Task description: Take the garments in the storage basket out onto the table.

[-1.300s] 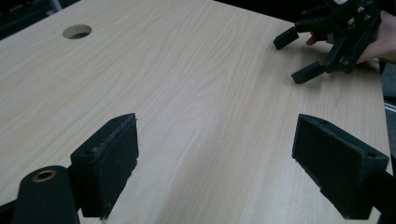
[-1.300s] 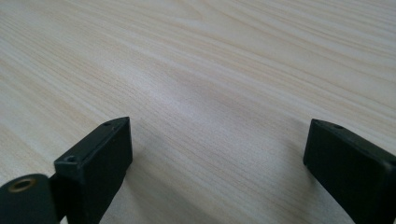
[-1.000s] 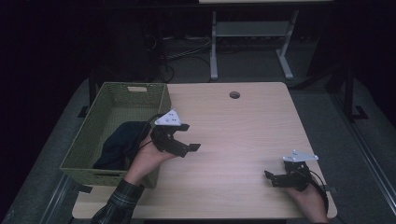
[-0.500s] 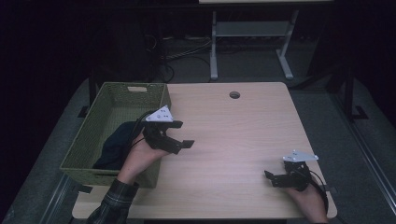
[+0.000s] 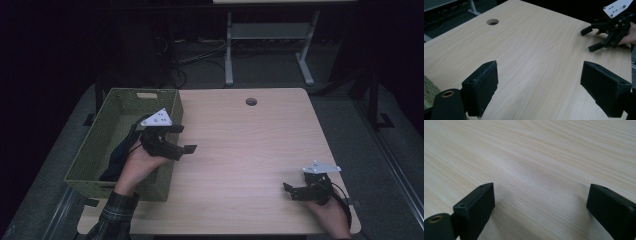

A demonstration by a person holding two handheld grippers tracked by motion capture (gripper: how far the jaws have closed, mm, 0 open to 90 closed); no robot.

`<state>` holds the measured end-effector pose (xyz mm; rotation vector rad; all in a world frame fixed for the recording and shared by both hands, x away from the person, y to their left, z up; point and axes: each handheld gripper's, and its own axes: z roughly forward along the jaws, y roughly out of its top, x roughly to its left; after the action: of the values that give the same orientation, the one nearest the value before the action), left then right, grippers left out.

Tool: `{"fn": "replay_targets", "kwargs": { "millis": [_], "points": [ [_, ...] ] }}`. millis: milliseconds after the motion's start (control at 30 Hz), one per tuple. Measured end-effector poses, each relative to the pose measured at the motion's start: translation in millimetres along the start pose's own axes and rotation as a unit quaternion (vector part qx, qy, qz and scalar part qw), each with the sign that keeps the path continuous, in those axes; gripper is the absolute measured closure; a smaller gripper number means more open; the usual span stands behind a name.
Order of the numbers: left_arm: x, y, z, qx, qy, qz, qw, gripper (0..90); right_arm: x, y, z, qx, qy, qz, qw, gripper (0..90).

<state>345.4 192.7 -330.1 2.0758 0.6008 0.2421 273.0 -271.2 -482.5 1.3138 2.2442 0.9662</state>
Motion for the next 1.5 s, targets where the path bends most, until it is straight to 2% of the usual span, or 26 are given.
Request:
{"fn": "replay_targets", "kwargs": {
  "millis": [400,733,1100,1500],
  "points": [
    [10.7,-4.8,-14.8,0.007,0.019,-0.005,0.9998,14.0,0.0,0.0,0.0,0.000,0.000,0.000,1.0000,7.5],
    [21.0,-10.6,-29.5,0.003,0.034,-0.016,0.9993,14.0,-0.1,0.0,0.0,0.000,0.000,0.000,1.0000,7.6],
    [31.8,-16.9,-47.1,0.002,0.068,-0.021,0.9974,13.9,-0.1,0.0,0.0,0.000,0.000,0.000,1.0000,7.6],
    [42.1,-23.9,-67.5,-0.007,0.087,-0.032,0.9957,13.9,0.0,0.0,0.0,0.001,0.001,0.001,1.0000,7.6]
  ]
}}
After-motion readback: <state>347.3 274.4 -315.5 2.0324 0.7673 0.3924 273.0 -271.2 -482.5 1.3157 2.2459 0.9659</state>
